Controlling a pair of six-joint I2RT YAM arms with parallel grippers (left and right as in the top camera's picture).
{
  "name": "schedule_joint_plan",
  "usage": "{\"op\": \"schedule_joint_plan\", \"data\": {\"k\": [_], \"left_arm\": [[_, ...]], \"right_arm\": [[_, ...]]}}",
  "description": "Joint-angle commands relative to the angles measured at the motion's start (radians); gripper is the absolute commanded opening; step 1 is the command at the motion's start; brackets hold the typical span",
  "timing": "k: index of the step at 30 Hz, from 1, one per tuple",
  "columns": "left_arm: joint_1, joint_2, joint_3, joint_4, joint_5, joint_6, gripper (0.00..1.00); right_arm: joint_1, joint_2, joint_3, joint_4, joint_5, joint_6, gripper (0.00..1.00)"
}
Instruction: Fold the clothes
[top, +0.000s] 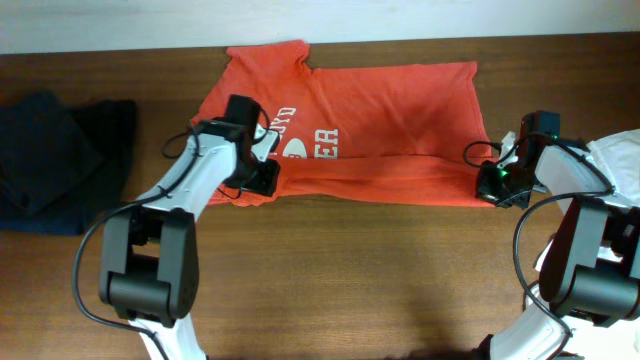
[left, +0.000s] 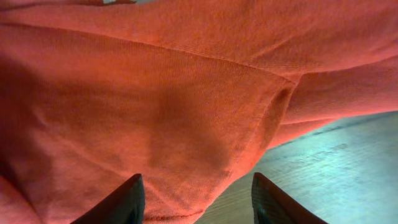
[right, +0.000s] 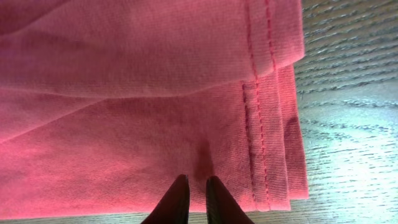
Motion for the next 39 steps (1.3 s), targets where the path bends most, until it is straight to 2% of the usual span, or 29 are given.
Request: {"op": "schedule_joint_plan", "data": {"k": [1, 6, 7, 9, 14, 16, 19, 22, 23, 30, 39], "left_arm": [[-0.039, -0.009, -0.018, 0.004, -0.103, 0.017, 0.57], [-0.113, 0.041, -0.023, 0.012, -0.168, 0.016, 0.57], [-0.12, 0.062, -0.023, 0.017, -0.168, 0.016, 0.52], [-0.121, 0.071, -0.023, 0.042, -0.195, 0.016, 0.22], [-0.121, 0.071, -0.02, 0.059, -0.272, 0.016, 0.07], [-0.12, 0.071, -0.002, 0.036, -0.272, 0.016, 0.07], [-0.12, 0.071, 0.006, 0.0, -0.268, 0.016, 0.13], [-0.12, 0.071, 0.006, -0.045, -0.268, 0.016, 0.13], [-0.121, 0.071, 0.006, -0.05, -0.268, 0.016, 0.13], [-0.12, 0.071, 0.022, -0.06, -0.268, 0.016, 0.0], [-0.12, 0.071, 0.088, -0.137, -0.268, 0.016, 0.0]], "right_arm": [[0.004, 0.006, -0.006, 0.005, 0.002, -0.003, 0.15], [0.003, 0.006, -0.006, 0.005, 0.002, -0.003, 0.14], [0.003, 0.006, -0.006, 0.004, 0.002, -0.003, 0.15], [0.003, 0.006, -0.006, 0.003, 0.002, -0.003, 0.14], [0.004, 0.006, -0.006, 0.001, 0.002, -0.003, 0.14], [0.003, 0.006, -0.006, 0.001, 0.002, -0.003, 0.14], [0.003, 0.006, -0.006, 0.001, 0.002, -0.003, 0.14], [0.003, 0.006, -0.006, 0.001, 0.002, -0.003, 0.13], [0.003, 0.006, -0.006, 0.001, 0.002, -0.003, 0.11], [0.003, 0.007, -0.006, 0.001, 0.006, -0.003, 0.11], [0.004, 0.08, -0.011, 0.016, 0.024, -0.003, 0.09]]}}
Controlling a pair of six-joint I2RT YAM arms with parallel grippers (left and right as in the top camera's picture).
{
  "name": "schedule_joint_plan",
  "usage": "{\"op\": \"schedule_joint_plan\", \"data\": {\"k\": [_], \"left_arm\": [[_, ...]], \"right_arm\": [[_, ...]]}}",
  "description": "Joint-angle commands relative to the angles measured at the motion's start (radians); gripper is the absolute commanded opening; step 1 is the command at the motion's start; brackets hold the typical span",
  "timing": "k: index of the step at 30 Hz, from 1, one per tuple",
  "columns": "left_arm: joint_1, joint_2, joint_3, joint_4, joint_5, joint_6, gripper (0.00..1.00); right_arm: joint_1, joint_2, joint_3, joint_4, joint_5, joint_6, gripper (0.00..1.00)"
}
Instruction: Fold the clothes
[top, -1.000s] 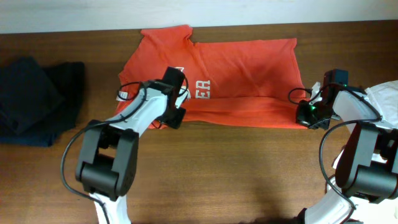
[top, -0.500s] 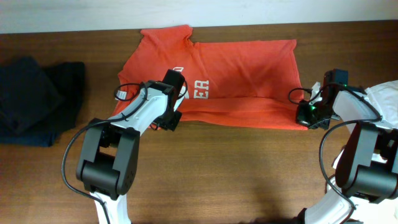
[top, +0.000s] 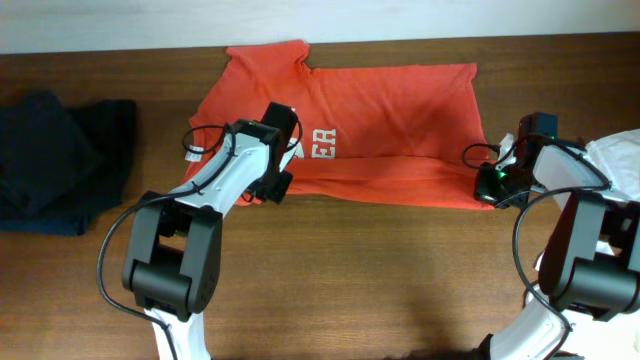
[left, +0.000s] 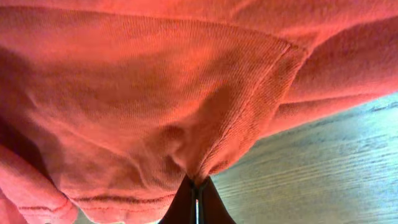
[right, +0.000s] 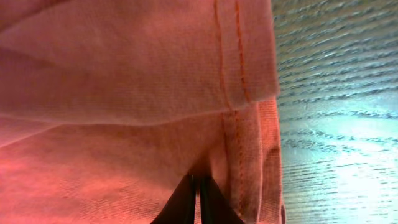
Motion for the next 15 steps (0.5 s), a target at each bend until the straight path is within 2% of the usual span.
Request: {"op": "schedule_joint_plan", "data": {"k": [1, 8, 11, 15], "left_arm": [[0.002, 0.005, 0.021, -0.019, -0.011, -0.001, 0.0], [0.035, 0.005, 0.185, -0.101, -0.011, -0.001, 0.0], [0.037, 0.005, 0.189, -0.012, -0.011, -0.001, 0.0], [0.042, 0.006, 0.189, 0.245, -0.016, -0.002, 0.05]], "right_arm": [[0.003, 0.049, -0.011, -0.002, 0.021, 0.0, 0.09], [0.003, 0.049, -0.011, -0.003, 0.026, 0.0, 0.09], [0.003, 0.049, -0.011, -0.003, 0.026, 0.0, 0.09], [0.003, 0.049, -0.011, -0.003, 0.025, 0.0, 0.09]]}}
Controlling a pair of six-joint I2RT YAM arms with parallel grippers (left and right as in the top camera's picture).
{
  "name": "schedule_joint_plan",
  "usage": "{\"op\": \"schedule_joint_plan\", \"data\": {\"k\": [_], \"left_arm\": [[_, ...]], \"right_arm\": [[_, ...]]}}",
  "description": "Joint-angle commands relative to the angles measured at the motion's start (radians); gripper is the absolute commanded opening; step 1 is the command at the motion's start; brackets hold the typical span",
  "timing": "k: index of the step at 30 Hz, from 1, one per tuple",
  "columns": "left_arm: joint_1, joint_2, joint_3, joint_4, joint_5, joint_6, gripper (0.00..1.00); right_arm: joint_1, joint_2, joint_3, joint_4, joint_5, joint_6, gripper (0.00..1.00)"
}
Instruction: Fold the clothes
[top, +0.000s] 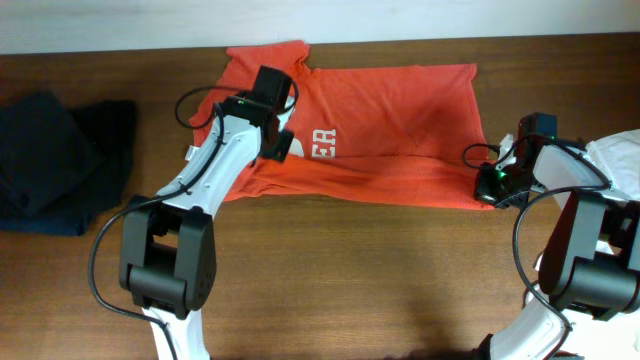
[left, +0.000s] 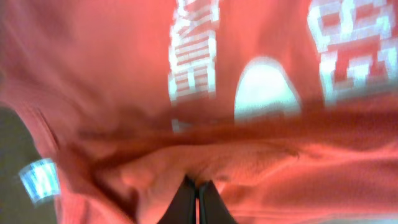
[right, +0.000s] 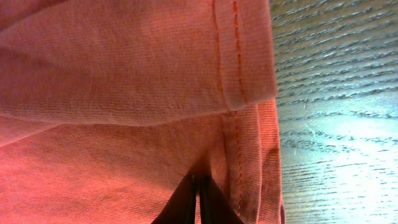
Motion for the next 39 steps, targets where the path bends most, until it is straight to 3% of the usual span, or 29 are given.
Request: {"op": "schedule_joint_plan", "data": {"k": [1, 3, 5, 7, 11, 15, 19, 21, 23, 25, 30, 32, 34, 36, 38, 39], "left_arm": [[0.008, 0.01, 0.018, 0.117, -0.011, -0.002, 0.06], [0.008, 0.042, 0.018, 0.156, -0.018, -0.002, 0.52], [0.01, 0.066, 0.018, 0.122, -0.04, -0.002, 0.6], [0.029, 0.061, 0.025, 0.076, -0.063, -0.027, 0.59], [0.119, 0.064, 0.049, -0.163, -0.023, -0.169, 0.57], [0.165, 0.086, 0.04, -0.146, 0.027, -0.169, 0.57], [0.164, 0.148, 0.04, -0.089, 0.223, -0.173, 0.57], [0.164, 0.16, 0.04, -0.088, 0.219, -0.176, 0.46], [0.165, 0.16, 0.04, -0.074, 0.2, -0.176, 0.17], [0.165, 0.159, 0.044, -0.062, 0.177, -0.18, 0.0], [0.243, 0.159, 0.212, -0.047, 0.159, -0.244, 0.01], [0.307, 0.159, 0.237, 0.037, 0.159, -0.367, 0.02], [0.337, 0.16, 0.237, 0.063, 0.16, -0.472, 0.34], [0.354, 0.16, 0.237, 0.064, 0.172, -0.49, 0.44], [0.354, 0.16, 0.237, 0.037, 0.19, -0.489, 0.45], [0.352, 0.16, 0.237, 0.035, 0.226, -0.47, 0.53]], "right_arm": [[0.004, 0.045, -0.015, 0.0, 0.025, 0.0, 0.09], [0.004, 0.045, -0.015, -0.002, 0.025, 0.0, 0.1], [0.004, 0.045, -0.015, -0.004, 0.025, 0.0, 0.12], [0.004, 0.045, -0.015, -0.003, 0.025, 0.0, 0.13], [0.004, 0.045, -0.015, -0.004, 0.026, 0.0, 0.12], [0.003, 0.045, -0.015, -0.007, 0.029, 0.0, 0.12], [0.003, 0.045, -0.015, -0.008, 0.032, 0.0, 0.12], [0.003, 0.045, -0.015, -0.008, 0.032, 0.0, 0.12], [0.003, 0.045, -0.015, -0.008, 0.032, 0.0, 0.12], [0.003, 0.045, -0.015, -0.008, 0.033, 0.0, 0.12], [0.003, 0.045, -0.015, -0.015, 0.055, 0.0, 0.12], [0.003, 0.045, -0.015, -0.015, 0.055, 0.0, 0.13], [0.003, 0.045, -0.014, -0.015, 0.055, 0.0, 0.12], [0.003, 0.045, -0.014, -0.015, 0.06, 0.0, 0.12], [0.003, 0.045, -0.014, -0.015, 0.063, 0.0, 0.12], [0.003, 0.045, -0.014, -0.015, 0.063, 0.0, 0.12]]}}
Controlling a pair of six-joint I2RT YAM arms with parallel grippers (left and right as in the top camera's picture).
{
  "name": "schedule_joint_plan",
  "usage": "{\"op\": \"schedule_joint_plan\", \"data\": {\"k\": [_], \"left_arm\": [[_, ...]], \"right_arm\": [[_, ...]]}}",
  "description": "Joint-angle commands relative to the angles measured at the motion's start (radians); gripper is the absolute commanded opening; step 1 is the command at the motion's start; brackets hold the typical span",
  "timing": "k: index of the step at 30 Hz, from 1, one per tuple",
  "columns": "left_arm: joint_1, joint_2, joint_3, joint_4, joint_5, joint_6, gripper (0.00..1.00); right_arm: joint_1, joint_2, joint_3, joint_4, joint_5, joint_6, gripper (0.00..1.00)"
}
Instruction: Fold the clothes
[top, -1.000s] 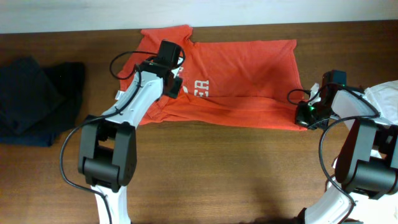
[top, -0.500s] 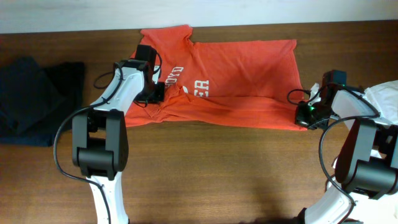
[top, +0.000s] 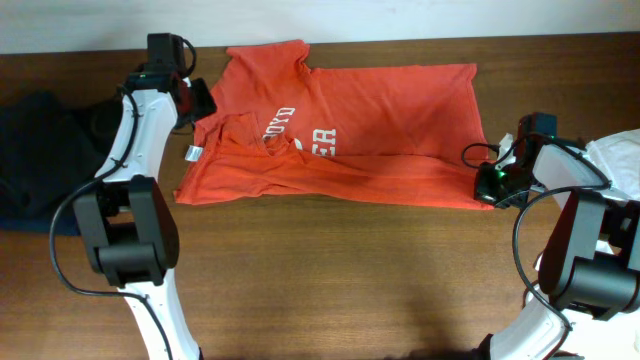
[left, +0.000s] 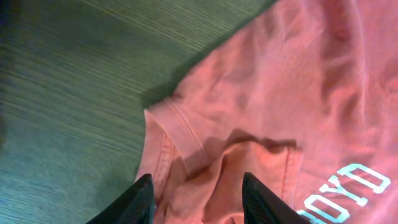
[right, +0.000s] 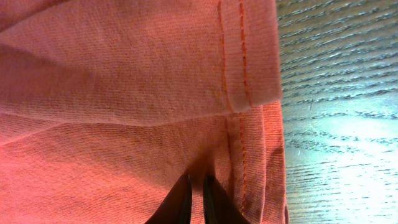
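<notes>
An orange T-shirt (top: 390, 120) with white lettering lies flat at the back of the wooden table (top: 330, 270), its near hem folded up into a band. At the shirt's far-left sleeve, my left gripper (top: 198, 100) hovers open; the left wrist view shows both fingers (left: 140, 199) spread over rumpled sleeve cloth (left: 205, 162), holding nothing. My right gripper (top: 490, 186) sits at the shirt's near-right corner. In the right wrist view its fingertips (right: 183, 199) pinch the stitched hem layers (right: 249, 124) between them.
A heap of dark clothes (top: 45, 150) lies at the left end of the table. A white cloth (top: 620, 155) shows at the right edge beside the right arm. A white label (top: 190, 152) sticks out of the shirt's left side.
My left gripper was shut on a fold of shirt over the lettering; now it is open at the far-left sleeve, and the shirt's left side lies spread out leftward. The right gripper has stayed put.
First my left gripper stood open at the shirt's near-left edge and the right was nearly shut at the right hem. Then both were shut on cloth. The left then held its fold over the lettering, and now it has let go at the left sleeve.
</notes>
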Motion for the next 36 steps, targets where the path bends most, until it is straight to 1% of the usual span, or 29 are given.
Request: {"op": "schedule_joint_plan", "data": {"k": [1, 2, 3, 5, 6, 7, 8, 9, 11, 14, 15, 16, 17, 20, 22, 24, 25, 26, 27, 28, 31, 32, 33, 34, 35, 36], "left_arm": [[-0.008, 0.007, 0.014, -0.01, 0.085, 0.031, 0.54], [-0.009, 0.008, 0.014, -0.014, 0.087, 0.083, 0.6], [-0.009, 0.014, 0.012, -0.013, 0.072, 0.161, 0.61], [-0.009, 0.047, 0.012, -0.019, 0.019, 0.272, 0.61], [-0.009, 0.069, 0.012, -0.029, 0.019, 0.289, 0.61], [-0.009, 0.097, 0.012, -0.049, 0.02, 0.295, 0.54], [-0.009, 0.112, 0.012, -0.063, 0.019, 0.295, 0.44], [-0.009, 0.12, 0.012, -0.069, 0.015, 0.295, 0.38], [-0.009, 0.122, 0.012, -0.08, 0.015, 0.295, 0.34], [-0.007, 0.122, 0.012, -0.122, 0.013, 0.296, 0.34], [-0.006, 0.122, 0.012, -0.124, -0.003, 0.296, 0.24], [-0.006, 0.122, 0.012, -0.13, -0.049, 0.296, 0.03], [-0.001, 0.122, 0.012, -0.149, -0.076, 0.295, 0.01], [0.022, 0.122, 0.012, -0.197, -0.084, 0.294, 0.01], [0.053, 0.122, 0.012, -0.262, -0.083, 0.249, 0.01], [0.084, 0.122, 0.012, -0.321, -0.118, 0.209, 0.0], [0.103, 0.122, 0.012, -0.331, -0.116, 0.197, 0.0], [0.119, 0.122, 0.012, -0.323, -0.08, 0.198, 0.0], [0.121, 0.122, 0.012, -0.32, -0.059, 0.198, 0.07], [0.115, 0.122, 0.013, -0.324, -0.043, 0.198, 0.16], [0.113, 0.104, 0.055, -0.331, -0.043, 0.198, 0.24], [0.112, 0.086, 0.084, -0.331, -0.042, 0.198, 0.3], [0.107, 0.054, 0.139, -0.331, -0.034, 0.198, 0.33], [0.099, 0.038, 0.161, -0.332, -0.006, 0.198, 0.36], [0.081, 0.019, 0.168, -0.338, 0.071, 0.198, 0.35], [0.064, 0.019, 0.168, -0.365, 0.104, 0.198, 0.35]], "right_arm": [[0.003, 0.045, -0.017, -0.008, 0.063, 0.0, 0.12], [0.003, 0.045, -0.017, -0.008, 0.063, 0.0, 0.12], [0.003, 0.045, -0.017, -0.009, 0.063, 0.0, 0.12], [0.003, 0.045, -0.017, -0.012, 0.063, 0.0, 0.12], [0.003, 0.045, -0.017, -0.014, 0.063, 0.0, 0.12], [0.003, 0.045, -0.017, -0.018, 0.063, 0.0, 0.12], [0.003, 0.045, -0.017, -0.02, 0.063, 0.0, 0.13], [0.003, 0.045, -0.017, -0.02, 0.063, 0.0, 0.12], [0.003, 0.045, -0.017, -0.02, 0.069, 0.0, 0.12], [0.003, 0.045, -0.017, -0.019, 0.074, 0.0, 0.12], [0.003, 0.045, -0.017, -0.019, 0.075, 0.0, 0.12], [0.003, 0.045, -0.017, -0.019, 0.075, 0.0, 0.12], [0.003, 0.045, -0.017, -0.019, 0.074, 0.0, 0.12], [0.003, 0.045, -0.017, -0.021, 0.075, 0.0, 0.12], [0.003, 0.045, -0.017, -0.027, 0.075, 0.0, 0.12], [0.003, 0.045, -0.017, -0.03, 0.075, 0.0, 0.12], [0.003, 0.045, -0.017, -0.032, 0.075, 0.0, 0.12], [0.003, 0.045, -0.017, -0.034, 0.075, 0.0, 0.13], [0.003, 0.045, -0.017, -0.034, 0.075, 0.0, 0.13], [0.003, 0.045, -0.017, -0.04, 0.075, 0.0, 0.16], [0.003, 0.044, -0.003, -0.069, 0.074, 0.0, 0.15], [0.003, 0.044, 0.032, -0.107, 0.074, 0.0, 0.15], [0.003, 0.042, 0.106, -0.162, 0.074, 0.0, 0.16], [0.003, 0.042, 0.158, -0.19, 0.074, 0.0, 0.17], [0.003, 0.042, 0.234, -0.22, 0.074, 0.0, 0.21], [0.003, 0.042, 0.263, -0.222, 0.074, 0.0, 0.24]]}}
